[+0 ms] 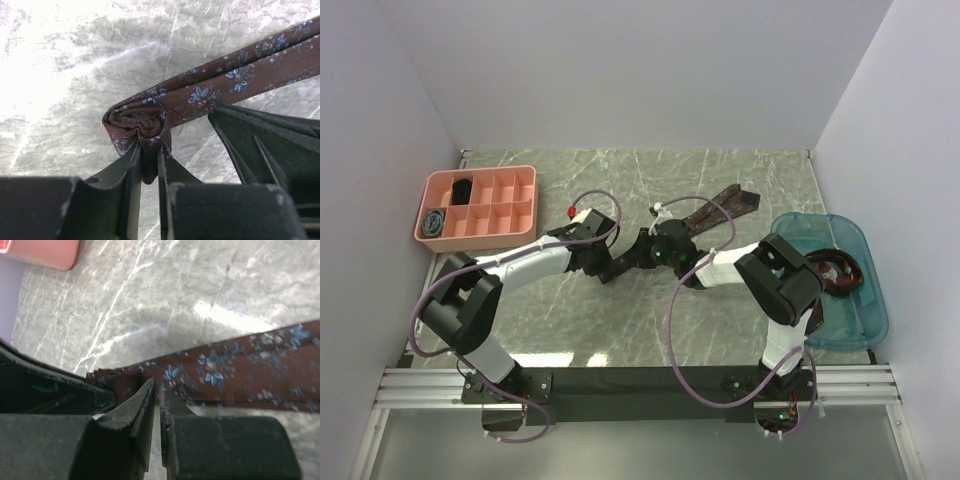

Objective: Roll the ties
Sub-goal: Roll the tie

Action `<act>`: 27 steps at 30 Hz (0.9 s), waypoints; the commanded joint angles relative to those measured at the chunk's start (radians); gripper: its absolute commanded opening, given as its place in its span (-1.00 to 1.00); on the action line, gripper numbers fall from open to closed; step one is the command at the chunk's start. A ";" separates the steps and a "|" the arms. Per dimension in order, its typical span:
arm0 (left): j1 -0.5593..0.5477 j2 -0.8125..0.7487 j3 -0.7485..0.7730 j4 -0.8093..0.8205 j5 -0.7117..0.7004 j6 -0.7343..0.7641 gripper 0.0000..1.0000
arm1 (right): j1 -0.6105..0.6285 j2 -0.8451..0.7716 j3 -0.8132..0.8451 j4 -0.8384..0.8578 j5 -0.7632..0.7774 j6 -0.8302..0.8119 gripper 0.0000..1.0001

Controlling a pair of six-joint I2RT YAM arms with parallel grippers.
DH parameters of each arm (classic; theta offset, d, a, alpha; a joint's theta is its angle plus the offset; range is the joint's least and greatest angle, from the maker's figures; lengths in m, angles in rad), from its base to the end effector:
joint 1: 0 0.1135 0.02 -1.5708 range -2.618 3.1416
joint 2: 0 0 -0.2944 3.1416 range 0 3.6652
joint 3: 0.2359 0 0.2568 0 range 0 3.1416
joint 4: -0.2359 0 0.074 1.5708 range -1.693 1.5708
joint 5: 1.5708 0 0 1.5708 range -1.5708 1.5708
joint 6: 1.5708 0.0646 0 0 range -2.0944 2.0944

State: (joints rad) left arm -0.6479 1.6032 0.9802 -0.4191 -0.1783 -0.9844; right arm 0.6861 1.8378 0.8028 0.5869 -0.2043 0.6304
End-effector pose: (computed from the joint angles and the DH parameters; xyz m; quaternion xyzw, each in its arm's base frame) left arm 0.2754 -0.1941 0.1920 -0.1839 0.9440 -0.1307 0.2409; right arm 0.3015 0.2638 0.1539 -0.0777 0.8403 0.3922 0.3661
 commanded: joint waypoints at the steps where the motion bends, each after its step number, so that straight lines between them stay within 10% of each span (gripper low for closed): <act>1: -0.004 0.027 0.052 -0.020 -0.012 0.026 -0.99 | -0.003 0.034 0.053 -0.007 -0.021 -0.006 -0.70; 17: -0.006 0.149 0.140 -0.026 0.020 0.064 -0.91 | -0.013 0.130 0.019 -0.053 -0.037 0.147 -0.76; 27: -0.010 0.141 0.109 0.040 0.026 0.043 0.07 | -0.013 0.098 -0.011 -0.021 -0.040 0.129 -0.78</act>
State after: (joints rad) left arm -0.6514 1.7386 1.1042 -0.4175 -0.1547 -0.9394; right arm 0.6735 1.9369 0.8284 0.5980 -0.2462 0.7799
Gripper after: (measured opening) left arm 0.502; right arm 0.116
